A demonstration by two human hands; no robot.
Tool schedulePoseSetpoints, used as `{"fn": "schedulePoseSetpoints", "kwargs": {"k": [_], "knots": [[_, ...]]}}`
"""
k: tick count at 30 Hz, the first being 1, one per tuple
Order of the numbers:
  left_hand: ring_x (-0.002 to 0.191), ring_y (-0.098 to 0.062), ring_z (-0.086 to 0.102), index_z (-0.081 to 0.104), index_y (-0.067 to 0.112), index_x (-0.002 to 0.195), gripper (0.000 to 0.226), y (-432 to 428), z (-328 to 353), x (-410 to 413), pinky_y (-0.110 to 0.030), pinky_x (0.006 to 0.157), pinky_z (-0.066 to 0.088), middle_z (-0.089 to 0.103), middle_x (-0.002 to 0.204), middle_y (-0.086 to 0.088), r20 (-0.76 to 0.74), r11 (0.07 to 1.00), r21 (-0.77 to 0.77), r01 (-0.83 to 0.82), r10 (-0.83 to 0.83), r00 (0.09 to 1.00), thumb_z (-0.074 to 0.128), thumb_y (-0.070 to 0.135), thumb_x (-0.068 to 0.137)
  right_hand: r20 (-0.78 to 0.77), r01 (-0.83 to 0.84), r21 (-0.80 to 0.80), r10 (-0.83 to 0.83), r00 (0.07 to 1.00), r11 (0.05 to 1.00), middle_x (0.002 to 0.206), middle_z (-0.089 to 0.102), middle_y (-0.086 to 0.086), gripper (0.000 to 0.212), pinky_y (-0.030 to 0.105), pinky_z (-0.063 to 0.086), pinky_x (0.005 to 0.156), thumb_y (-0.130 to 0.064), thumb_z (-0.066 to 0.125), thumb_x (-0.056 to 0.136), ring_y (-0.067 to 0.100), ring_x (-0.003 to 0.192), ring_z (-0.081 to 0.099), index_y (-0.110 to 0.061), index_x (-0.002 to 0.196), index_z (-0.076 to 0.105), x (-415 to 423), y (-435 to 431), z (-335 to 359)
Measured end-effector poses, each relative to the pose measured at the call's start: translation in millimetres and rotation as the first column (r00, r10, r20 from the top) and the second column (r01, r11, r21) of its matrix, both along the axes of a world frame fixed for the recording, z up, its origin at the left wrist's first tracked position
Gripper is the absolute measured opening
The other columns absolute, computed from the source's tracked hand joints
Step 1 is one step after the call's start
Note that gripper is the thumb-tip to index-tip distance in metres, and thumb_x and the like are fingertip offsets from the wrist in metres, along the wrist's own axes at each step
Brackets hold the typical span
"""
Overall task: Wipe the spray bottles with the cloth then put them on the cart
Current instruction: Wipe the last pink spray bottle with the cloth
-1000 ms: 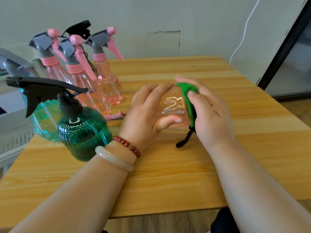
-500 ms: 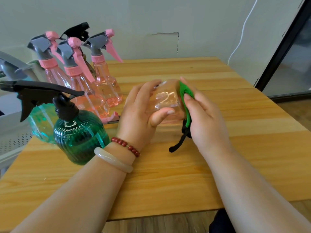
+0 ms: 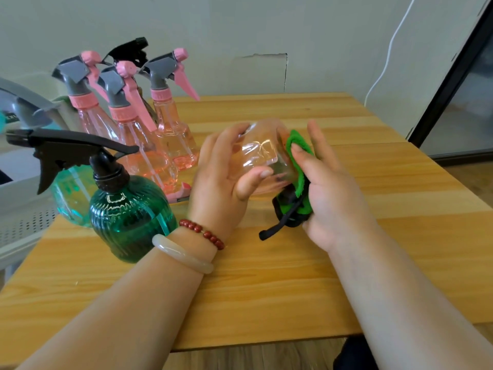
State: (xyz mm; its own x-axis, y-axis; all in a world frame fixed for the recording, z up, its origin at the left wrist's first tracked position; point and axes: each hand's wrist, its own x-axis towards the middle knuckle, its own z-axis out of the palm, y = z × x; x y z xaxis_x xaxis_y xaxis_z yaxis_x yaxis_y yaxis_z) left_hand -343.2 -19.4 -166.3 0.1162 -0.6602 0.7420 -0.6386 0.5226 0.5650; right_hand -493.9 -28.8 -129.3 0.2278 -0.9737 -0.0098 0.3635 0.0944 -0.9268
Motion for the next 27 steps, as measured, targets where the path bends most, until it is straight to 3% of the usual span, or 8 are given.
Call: {"fn": "schedulePoseSetpoints", "kwargs": {"k": [4,6,10,13,15,19,22,27], "knots": [[0.114,0.02,0.038,0.047,0.014,0.138,0.083,0.5,-0.9,-0.7,-0.002,0.093,0.035,0.045,0.123,0.004,0.062,1.0,-0.011,0.007,-0.006,0.998,0.035,0.075,0.083,-0.096,0.131,0.057,-0.125,0.988,0.99,0.088,0.076,0.002,0.006,0.036,0.057,0.07,-0.025,0.067,0.091,0.023,0.079,0.073,-0.027,0.095,0.071,-3.2,-8.6,5.4],[0.114,0.02,0.038,0.048,0.011,0.137,0.084,0.3,-1.0,-2.9,-0.001,0.093,0.033,0.046,0.123,0.003,0.083,1.0,-0.014,0.011,-0.01,0.996,0.034,0.075,0.084,-0.14,0.247,0.059,-0.237,0.961,0.967,0.082,0.076,0.0,0.009,0.038,0.059,0.07,-0.029,0.066,0.093,0.023,0.077,0.073,-0.028,0.085,0.07,-3.2,-11.6,6.5],[0.113,0.022,0.039,0.042,0.02,0.138,0.082,-0.3,-0.1,-3.4,0.0,0.092,0.035,0.045,0.123,0.004,0.035,1.0,-0.009,0.0,0.001,0.999,0.03,0.079,0.083,-0.058,0.123,0.139,-0.116,0.992,0.983,0.088,0.077,-0.002,0.012,0.037,0.06,0.074,-0.038,0.061,0.094,0.019,0.079,0.074,-0.032,0.099,0.069,0.2,-5.6,3.4],[0.114,0.024,0.038,0.039,0.025,0.135,0.079,-0.1,1.1,-0.7,0.001,0.092,0.033,0.044,0.121,0.011,-0.031,1.0,-0.009,-0.008,0.008,1.0,0.028,0.082,0.082,0.145,-0.132,0.202,0.104,0.984,0.971,0.107,0.074,0.006,0.042,0.046,0.054,0.092,-0.042,0.064,0.082,0.027,0.098,0.072,-0.024,0.12,0.064,6.3,8.9,2.2],[0.114,0.025,0.038,0.04,0.023,0.134,0.079,-1.7,2.2,0.5,0.002,0.091,0.031,0.04,0.118,0.019,-0.07,0.999,-0.028,-0.024,0.022,0.997,0.029,0.083,0.082,0.182,-0.162,0.143,0.135,0.974,0.976,0.112,0.073,0.006,0.054,0.047,0.05,0.098,-0.042,0.066,0.074,0.027,0.105,0.069,-0.024,0.124,0.062,9.1,14.3,1.6],[0.115,0.028,0.033,0.037,0.022,0.134,0.075,-0.9,1.5,0.3,0.004,0.093,0.027,0.039,0.12,0.02,-0.024,0.998,-0.053,-0.041,0.04,0.999,0.028,0.078,0.085,-0.019,0.019,-0.048,-0.02,1.0,0.999,0.113,0.072,-0.005,0.061,0.044,0.05,0.1,-0.054,0.072,0.066,0.016,0.108,0.067,-0.035,0.124,0.06,13.5,14.4,-0.6],[0.115,0.023,0.037,0.042,0.019,0.138,0.077,-0.1,-1.3,0.5,0.0,0.094,0.032,0.045,0.123,0.005,0.01,0.999,-0.05,-0.005,0.005,1.0,0.032,0.074,0.085,-0.143,0.164,-0.187,-0.191,0.971,0.969,0.095,0.074,-0.007,0.027,0.03,0.057,0.083,-0.049,0.071,0.08,0.008,0.089,0.071,-0.033,0.101,0.068,13.0,10.0,-0.4],[0.109,0.012,0.043,0.047,0.013,0.136,0.081,-0.1,-2.4,0.3,-0.004,0.094,0.036,0.045,0.123,0.003,0.1,0.999,-0.039,0.017,-0.013,0.995,0.034,0.074,0.085,-0.419,0.274,-0.386,-0.432,0.799,0.881,0.071,0.068,-0.018,0.016,0.016,0.043,0.057,-0.047,0.063,0.091,-0.004,0.062,0.06,-0.035,0.081,0.065,-4.9,-9.5,-3.4]]}}
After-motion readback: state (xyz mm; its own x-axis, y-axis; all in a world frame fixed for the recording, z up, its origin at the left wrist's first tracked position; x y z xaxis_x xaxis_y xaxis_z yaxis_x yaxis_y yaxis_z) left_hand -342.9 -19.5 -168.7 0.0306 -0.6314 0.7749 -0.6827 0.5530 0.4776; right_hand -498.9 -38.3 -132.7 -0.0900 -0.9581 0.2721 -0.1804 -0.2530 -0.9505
